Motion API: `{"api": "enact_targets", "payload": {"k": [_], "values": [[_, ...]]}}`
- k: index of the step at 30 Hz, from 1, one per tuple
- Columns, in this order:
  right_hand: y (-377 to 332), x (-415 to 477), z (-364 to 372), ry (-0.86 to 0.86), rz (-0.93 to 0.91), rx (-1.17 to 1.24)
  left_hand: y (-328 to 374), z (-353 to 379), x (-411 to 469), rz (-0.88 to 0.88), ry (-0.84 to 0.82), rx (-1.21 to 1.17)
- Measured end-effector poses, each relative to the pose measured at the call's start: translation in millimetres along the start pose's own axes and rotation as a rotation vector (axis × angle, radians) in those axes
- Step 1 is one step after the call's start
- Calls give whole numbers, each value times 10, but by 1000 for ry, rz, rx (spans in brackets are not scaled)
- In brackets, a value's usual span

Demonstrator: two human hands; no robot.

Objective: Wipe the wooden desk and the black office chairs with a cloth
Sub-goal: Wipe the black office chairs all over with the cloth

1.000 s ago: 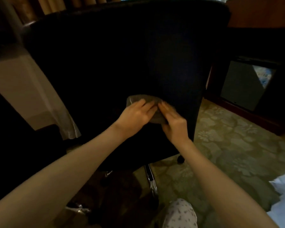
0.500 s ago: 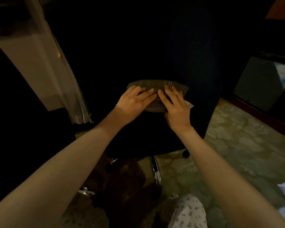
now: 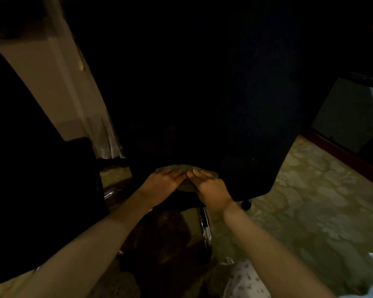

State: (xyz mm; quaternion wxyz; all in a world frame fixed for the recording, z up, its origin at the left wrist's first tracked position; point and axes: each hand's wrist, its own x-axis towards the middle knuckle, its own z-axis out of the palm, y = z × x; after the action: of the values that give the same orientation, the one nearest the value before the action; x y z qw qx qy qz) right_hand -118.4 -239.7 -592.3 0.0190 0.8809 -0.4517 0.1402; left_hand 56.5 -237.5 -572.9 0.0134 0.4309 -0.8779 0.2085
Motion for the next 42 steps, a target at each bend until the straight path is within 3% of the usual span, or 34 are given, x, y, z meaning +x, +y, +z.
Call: {"api": "enact_targets", "payload": {"k": [3,10,13,17,21,26,29,32,35,36,39,42], "values": [[-39,139,-224,179,-32,-59,-241,-195,-95,-7,198,-2],[-317,553,-1125,832,-209,-136,-688,-1071,-149,-67,603,-73],[-404,786,-1319,929,-190,-249,-884,-1233,-135,-141,670,-32],[-359,972,-1165,891,-237,-371,-947,-1146,-143,-179,525,60],[-234,951,-907,888,-294,-368,-849,-884,-159,-199,508,7],[-112,766,-369,728,-314,-446,-682,-343,-266,-147,457,-29],[-73,651,20,597,-284,-496,-612,11,-350,-134,345,-15],[-119,566,353,454,-278,-507,-510,251,-375,-132,122,-115],[-280,487,591,255,-204,-478,-387,376,-422,-240,-326,-233],[-334,467,635,202,-184,-447,-362,415,-454,-266,-383,-263],[-433,455,614,196,-177,-418,-375,381,-566,-267,-330,-331],[-509,557,341,336,-207,-381,-540,181,-680,-244,-11,-422]]}}
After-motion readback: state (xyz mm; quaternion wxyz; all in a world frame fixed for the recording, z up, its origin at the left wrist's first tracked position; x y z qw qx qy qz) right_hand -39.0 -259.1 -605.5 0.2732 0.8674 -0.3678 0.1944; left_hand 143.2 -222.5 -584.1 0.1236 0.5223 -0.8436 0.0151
